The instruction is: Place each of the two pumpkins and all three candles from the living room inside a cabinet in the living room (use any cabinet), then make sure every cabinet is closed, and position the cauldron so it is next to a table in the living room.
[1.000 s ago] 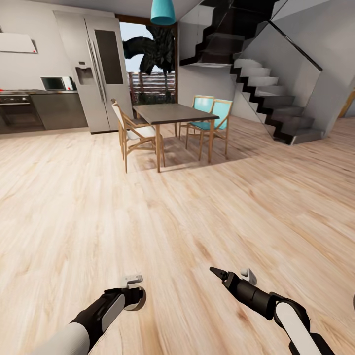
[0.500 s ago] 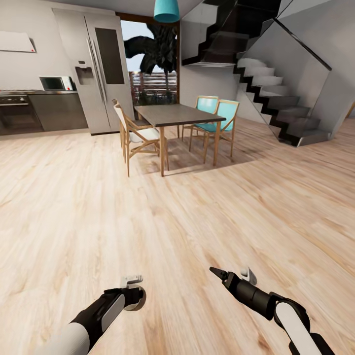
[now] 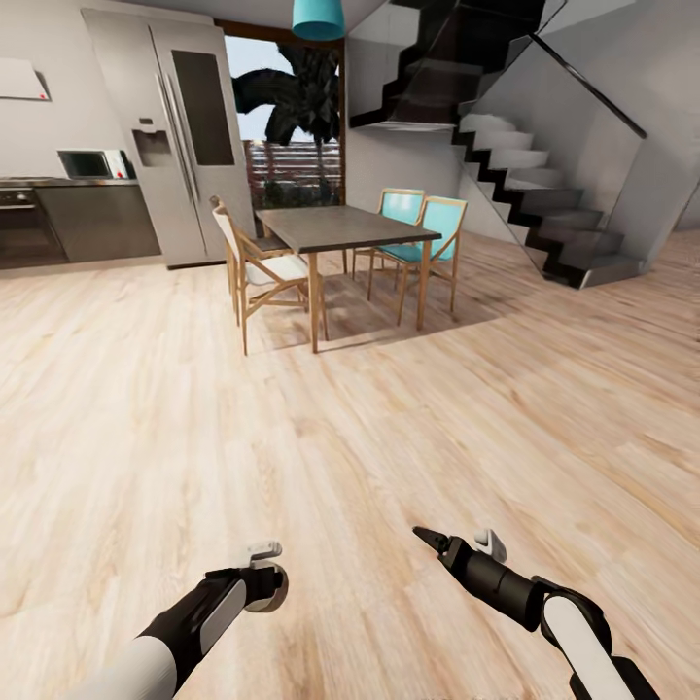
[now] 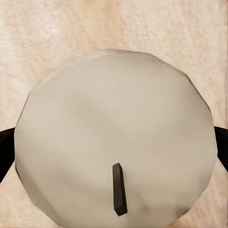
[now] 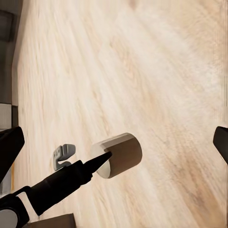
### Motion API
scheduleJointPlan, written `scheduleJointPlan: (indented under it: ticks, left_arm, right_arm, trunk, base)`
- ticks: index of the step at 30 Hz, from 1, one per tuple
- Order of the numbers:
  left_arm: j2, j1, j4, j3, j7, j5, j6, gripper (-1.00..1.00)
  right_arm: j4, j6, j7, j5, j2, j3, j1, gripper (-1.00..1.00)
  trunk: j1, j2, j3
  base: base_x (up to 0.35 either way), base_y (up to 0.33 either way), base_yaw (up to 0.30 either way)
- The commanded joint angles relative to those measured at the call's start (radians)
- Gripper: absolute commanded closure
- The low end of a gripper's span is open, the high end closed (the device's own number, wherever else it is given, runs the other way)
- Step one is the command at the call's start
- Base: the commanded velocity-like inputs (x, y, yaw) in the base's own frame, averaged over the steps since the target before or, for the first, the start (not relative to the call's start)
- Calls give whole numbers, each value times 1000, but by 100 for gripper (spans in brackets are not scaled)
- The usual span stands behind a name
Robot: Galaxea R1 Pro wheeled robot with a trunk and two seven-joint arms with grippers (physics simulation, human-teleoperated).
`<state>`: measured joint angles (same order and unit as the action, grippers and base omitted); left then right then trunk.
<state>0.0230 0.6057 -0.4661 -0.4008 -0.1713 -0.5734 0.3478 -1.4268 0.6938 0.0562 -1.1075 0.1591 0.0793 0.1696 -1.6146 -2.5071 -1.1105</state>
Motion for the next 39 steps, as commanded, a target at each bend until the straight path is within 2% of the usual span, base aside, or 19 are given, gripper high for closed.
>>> scheduleJointPlan:
  ticks: [1,21,28,39]
  left_arm:
    - [2,0,-3,-8,-8,-10,3,100]
    - [2,0,-2,-8,-8,-11,3,100]
    - [2,0,-2,-9,-10,-11,3,100]
    - [2,0,-2,-9,-10,-10,3,100]
  right_arm:
    - [0,3,4,3,0,0,1,-100]
    - [5,3,4,3,0,0,1,-100]
    - [18,1,7,3,0,-1,1,-100]
    - [19,1,11,3,0,-1,1,-100]
  trunk:
    - [0,0,-1]
    - [0,0,-12]
    - [0,0,-16]
    - [0,0,-17]
  base:
    - [9,3,-243]
    - [18,1,-266]
    - [253,77,-256]
    - [318,84,-35]
